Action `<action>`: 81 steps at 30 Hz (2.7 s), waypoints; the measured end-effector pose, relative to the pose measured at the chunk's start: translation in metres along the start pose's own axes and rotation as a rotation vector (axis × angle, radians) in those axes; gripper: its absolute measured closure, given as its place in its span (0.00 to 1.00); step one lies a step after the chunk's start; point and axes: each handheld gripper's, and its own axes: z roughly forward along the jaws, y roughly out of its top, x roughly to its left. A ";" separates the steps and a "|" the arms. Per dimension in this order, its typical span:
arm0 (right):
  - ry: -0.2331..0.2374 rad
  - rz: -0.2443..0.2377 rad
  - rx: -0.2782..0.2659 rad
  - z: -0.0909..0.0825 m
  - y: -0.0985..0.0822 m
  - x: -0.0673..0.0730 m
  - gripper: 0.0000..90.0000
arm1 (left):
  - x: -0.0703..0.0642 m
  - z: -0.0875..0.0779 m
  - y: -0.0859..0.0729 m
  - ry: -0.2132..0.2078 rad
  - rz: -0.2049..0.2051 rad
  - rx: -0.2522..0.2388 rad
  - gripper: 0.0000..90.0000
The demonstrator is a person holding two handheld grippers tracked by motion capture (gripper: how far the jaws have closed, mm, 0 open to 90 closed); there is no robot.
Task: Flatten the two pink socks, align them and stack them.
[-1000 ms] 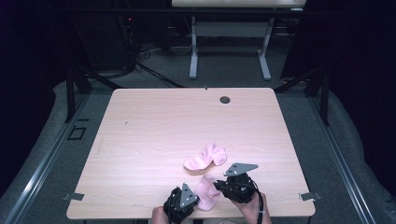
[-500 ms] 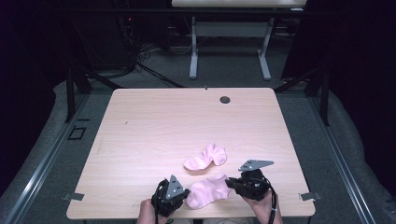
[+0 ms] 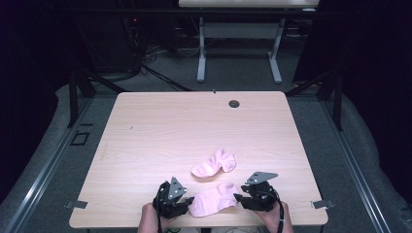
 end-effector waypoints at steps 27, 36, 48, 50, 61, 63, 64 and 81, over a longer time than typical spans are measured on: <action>0.091 -0.114 -0.027 -0.014 0.011 0.032 0.94 | -0.059 0.008 0.000 -0.033 0.131 -0.067 0.29; 0.114 -0.014 -0.047 -0.022 0.023 0.030 0.94 | -0.064 0.019 0.000 0.012 0.156 -0.023 0.57; 0.087 0.047 -0.074 -0.023 0.008 0.013 0.93 | -0.052 0.008 0.016 -0.032 0.141 -0.029 0.97; 0.060 0.033 -0.084 -0.021 0.004 0.011 0.91 | -0.051 0.004 0.027 -0.043 0.130 -0.019 0.97; -0.063 -0.012 -0.195 0.004 -0.023 0.016 0.81 | -0.054 -0.011 0.071 -0.100 0.070 -0.043 0.97; -0.074 -0.015 -0.238 0.000 -0.027 0.012 0.89 | -0.051 -0.014 0.069 -0.099 0.058 -0.039 0.97; -0.071 -0.013 -0.251 -0.004 -0.027 0.011 0.91 | -0.049 -0.015 0.068 -0.106 0.045 -0.038 0.97; 0.157 0.205 0.071 -0.038 0.002 -0.003 0.94 | -0.052 0.006 0.030 -0.170 0.090 0.116 0.66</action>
